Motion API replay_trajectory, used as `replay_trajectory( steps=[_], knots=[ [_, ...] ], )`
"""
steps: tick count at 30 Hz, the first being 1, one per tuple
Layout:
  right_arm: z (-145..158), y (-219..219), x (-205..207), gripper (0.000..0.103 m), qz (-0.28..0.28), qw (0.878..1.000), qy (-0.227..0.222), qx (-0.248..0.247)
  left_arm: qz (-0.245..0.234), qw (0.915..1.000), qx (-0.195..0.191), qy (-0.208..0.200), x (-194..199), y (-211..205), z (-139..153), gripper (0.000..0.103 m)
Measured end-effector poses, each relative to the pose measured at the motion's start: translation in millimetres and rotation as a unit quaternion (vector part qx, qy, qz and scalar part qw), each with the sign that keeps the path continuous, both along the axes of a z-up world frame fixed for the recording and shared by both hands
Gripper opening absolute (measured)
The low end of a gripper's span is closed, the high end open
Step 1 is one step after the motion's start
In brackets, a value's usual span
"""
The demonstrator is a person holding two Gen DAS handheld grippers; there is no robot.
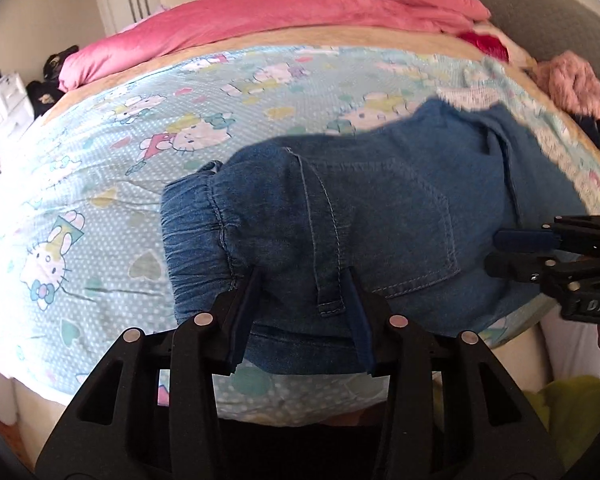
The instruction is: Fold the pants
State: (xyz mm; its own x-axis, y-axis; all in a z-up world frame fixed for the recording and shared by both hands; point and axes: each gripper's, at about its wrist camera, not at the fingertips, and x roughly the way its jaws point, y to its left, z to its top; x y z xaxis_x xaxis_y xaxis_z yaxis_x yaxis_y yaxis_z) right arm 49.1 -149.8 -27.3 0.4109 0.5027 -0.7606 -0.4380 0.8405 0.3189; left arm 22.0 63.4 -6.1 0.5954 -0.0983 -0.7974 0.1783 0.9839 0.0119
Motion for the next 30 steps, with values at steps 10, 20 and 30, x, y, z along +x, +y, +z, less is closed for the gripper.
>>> replay_trajectory(
  steps=[10,20,30],
  knots=[
    [49.1,-52.2,8.9,0.057,-0.073,0.995,-0.066,0.019,0.010,0.9981,-0.041,-0.046,-21.5,-3.1,41.3,0.066],
    [66.2,-94.6,16.3,0.075,-0.125,0.987,-0.098,0.009,-0.014,0.9971,-0.056,-0.049,-26.1,-29.4,54.1,0.084],
    [76.8,-109.2,25.3,0.083,-0.143,0.983,-0.113,0.000,-0.037,0.9963,-0.072,-0.031,-19.3,-54.9,51.0,0.090]
  ],
)
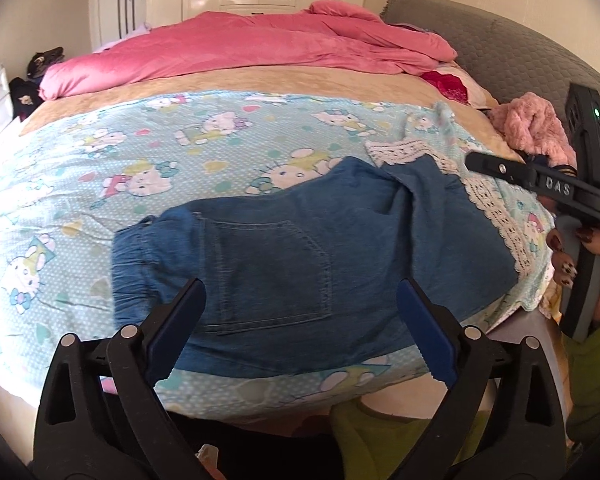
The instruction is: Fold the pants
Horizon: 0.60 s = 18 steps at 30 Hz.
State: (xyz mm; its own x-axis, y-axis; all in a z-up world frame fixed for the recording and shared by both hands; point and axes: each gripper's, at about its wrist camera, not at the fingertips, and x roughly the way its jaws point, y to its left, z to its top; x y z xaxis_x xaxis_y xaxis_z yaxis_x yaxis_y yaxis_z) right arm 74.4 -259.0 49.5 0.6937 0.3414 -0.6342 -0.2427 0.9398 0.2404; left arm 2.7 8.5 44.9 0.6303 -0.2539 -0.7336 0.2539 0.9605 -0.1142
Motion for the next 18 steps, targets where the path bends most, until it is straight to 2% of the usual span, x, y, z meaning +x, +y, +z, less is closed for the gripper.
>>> replay_trajectory(
  steps=[9,11,18],
  knots=[
    [12.0,-6.8,28.9,0.083,-0.011,1.000,-0.011,-0.022,-0.033,0.9990,-0.018,0.023,13.5,-34.2,-9.2,0.090],
    [12.4,-7.0,40.9,0.088,-0.013,0.999,-0.008,-0.029,-0.039,0.9985,-0.022,0.032,17.1,-42.6,-14.0,0.090],
    [-8.6,5.0,96.5,0.088,-0.012,0.998,0.021,-0.062,-0.063,0.9946,-0.036,0.074,35.1,-74.0,-38.0,0.090]
  ],
)
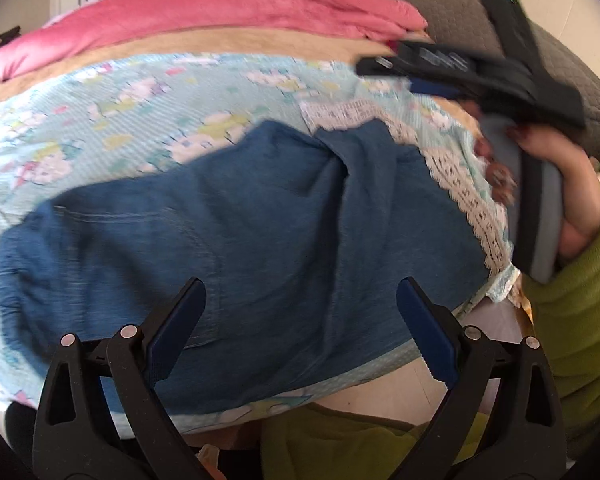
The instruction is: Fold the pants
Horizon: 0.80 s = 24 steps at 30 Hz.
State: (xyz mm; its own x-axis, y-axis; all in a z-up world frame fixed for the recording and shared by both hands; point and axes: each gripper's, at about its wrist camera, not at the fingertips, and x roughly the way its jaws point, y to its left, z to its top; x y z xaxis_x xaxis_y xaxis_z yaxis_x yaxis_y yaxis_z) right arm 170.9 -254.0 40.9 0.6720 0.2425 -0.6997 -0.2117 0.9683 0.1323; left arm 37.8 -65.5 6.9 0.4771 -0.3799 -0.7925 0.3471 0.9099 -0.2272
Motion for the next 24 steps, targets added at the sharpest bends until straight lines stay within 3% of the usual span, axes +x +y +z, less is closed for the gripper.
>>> replay_trajectory(
  steps=[4,7,10,12,14,16,18,19,22,24],
  knots=[
    [-30.6,10.3,38.3,0.088,-0.007,0.999,0.043,-0.013,-0.020,0.9998,-0.003,0.008,8.7,-17.4,-10.1,0.090],
    [-53.7,20.2,62.7,0.087,-0.019,0.996,0.072,-0.039,-0.020,0.9996,-0.015,0.010,19.0,-24.1,-14.9,0.080],
    [-70.4,27.7,79.9,0.087,-0.026,0.994,0.087,-0.054,-0.021,0.9993,-0.026,0.017,28.2,-28.7,-18.8,0.063],
    [-76.5,30.2,86.6,0.086,-0.032,0.993,0.091,-0.063,-0.023,0.9996,-0.014,0.010,31.4,-33.4,-20.5,0.040],
    [-81.3,33.2,91.2,0.086,-0.033,0.993,0.089,-0.073,-0.025,0.9995,-0.014,0.013,32.7,-34.8,-24.1,0.027],
    [-86.4,35.7,93.4,0.085,-0.035,0.992,0.079,-0.092,-0.028,0.9994,-0.012,0.014,31.1,-35.3,-26.5,0.025],
    [-89.4,33.4,95.9,0.070,-0.039,0.992,0.076,-0.095,-0.032,0.9994,-0.007,0.008,28.3,-36.1,-28.1,0.025],
    [-88.7,28.5,96.3,0.052,-0.044,0.992,0.073,-0.089,-0.032,0.9994,-0.005,0.006,30.0,-36.7,-29.5,0.025],
    [-81.2,12.4,95.7,0.023,-0.047,0.995,0.069,-0.050,-0.038,0.9993,0.004,-0.001,28.9,-38.7,-30.5,0.025],
    [-72.8,-1.2,87.9,0.015,-0.051,0.997,0.059,-0.025,-0.039,0.9992,0.006,-0.004,27.9,-38.9,-31.1,0.025]
  ],
)
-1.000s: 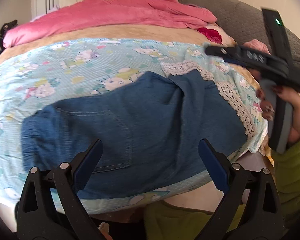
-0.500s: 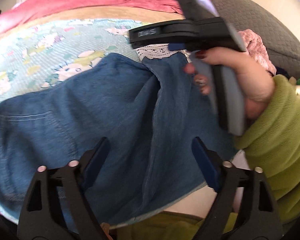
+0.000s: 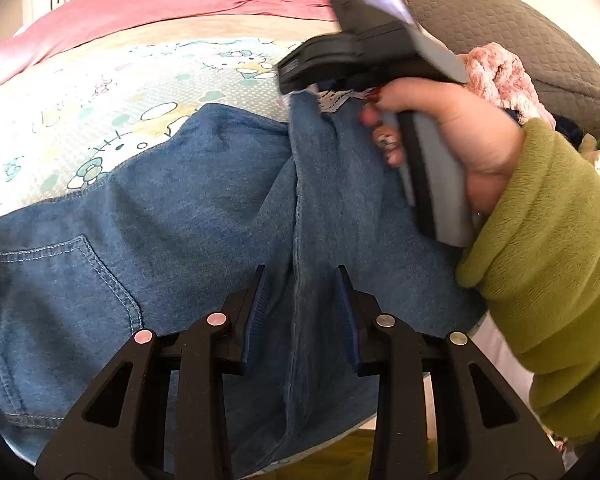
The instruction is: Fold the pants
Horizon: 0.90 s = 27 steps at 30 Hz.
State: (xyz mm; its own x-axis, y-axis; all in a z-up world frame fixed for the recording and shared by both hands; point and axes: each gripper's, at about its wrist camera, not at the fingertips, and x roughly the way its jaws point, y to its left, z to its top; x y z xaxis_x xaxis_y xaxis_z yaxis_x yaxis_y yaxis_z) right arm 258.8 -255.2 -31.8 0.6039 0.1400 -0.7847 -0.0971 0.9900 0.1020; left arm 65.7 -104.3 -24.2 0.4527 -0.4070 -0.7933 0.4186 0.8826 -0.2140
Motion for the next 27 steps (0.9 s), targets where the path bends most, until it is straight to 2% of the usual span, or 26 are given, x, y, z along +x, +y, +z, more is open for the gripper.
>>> replay_trajectory(
  steps=[1,5,8,11,13,14,15,18,23,27],
  knots=[
    [4.5,-6.0,-5.1,0.011,-0.001,1.000,-0.007,0.007,0.000,1.0000,-0.001,0.000,-0.4,0.4,-0.3,0.025],
    [22.7,-35.7,-31.1,0.011,-0.014,0.998,-0.024,0.049,0.003,1.0000,-0.005,0.002,-0.8,6.8,-0.4,0.026],
    [37.7,-58.9,-54.9,0.011,-0.026,0.997,-0.036,0.068,0.006,0.9999,-0.010,0.002,-1.6,14.3,0.2,0.036],
    [52.5,-80.9,-81.5,0.011,-0.040,0.995,-0.052,0.074,0.008,1.0000,-0.003,-0.002,-3.1,15.4,0.7,0.035],
    [60.0,-93.9,-100.5,0.011,-0.049,0.994,-0.061,0.076,0.014,0.9998,0.011,-0.007,-3.8,15.3,1.9,0.020],
    [63.1,-101.6,-110.0,0.011,-0.052,0.993,-0.064,0.080,0.016,0.9998,0.011,-0.007,-3.0,16.7,3.0,0.007],
    [65.7,-109.0,-121.0,0.011,-0.055,0.993,-0.064,0.087,0.016,0.9998,0.008,-0.006,-3.5,18.9,4.4,0.002],
    [67.6,-122.7,-143.8,0.011,-0.059,0.992,-0.059,0.098,0.008,0.9999,0.001,-0.014,-8.6,22.4,13.6,0.000],
    [67.9,-139.7,-195.4,0.011,-0.064,0.991,-0.051,0.101,-0.017,0.9987,0.012,-0.047,-26.5,24.8,30.3,0.000],
    [57.2,-149.0,-229.3,0.011,-0.069,0.992,-0.032,0.104,-0.035,0.9976,0.027,-0.053,-37.1,20.1,26.1,0.000]
  ],
)
